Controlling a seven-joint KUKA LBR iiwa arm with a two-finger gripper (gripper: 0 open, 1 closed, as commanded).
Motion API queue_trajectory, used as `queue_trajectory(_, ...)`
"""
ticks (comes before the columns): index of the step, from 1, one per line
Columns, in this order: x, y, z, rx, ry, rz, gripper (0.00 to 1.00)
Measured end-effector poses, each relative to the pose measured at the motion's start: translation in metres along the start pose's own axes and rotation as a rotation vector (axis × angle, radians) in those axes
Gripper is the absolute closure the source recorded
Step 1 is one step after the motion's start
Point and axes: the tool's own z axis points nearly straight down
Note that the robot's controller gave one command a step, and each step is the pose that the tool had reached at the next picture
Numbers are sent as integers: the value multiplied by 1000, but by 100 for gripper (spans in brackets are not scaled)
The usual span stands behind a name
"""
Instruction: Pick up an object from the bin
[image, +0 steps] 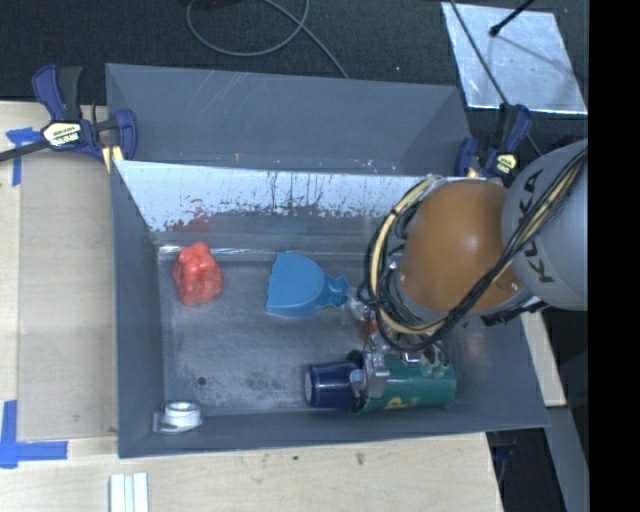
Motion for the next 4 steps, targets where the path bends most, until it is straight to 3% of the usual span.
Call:
queue_trajectory(1,-2,0,-4,0,-9,0,0)
queue_trajectory(2,-5,0,16,0,-14,-79,0)
queue_trajectory(3,-10,7,53,0,-2,-401,0)
queue_trajectory(4,-26,29,76,5,-17,-803,100)
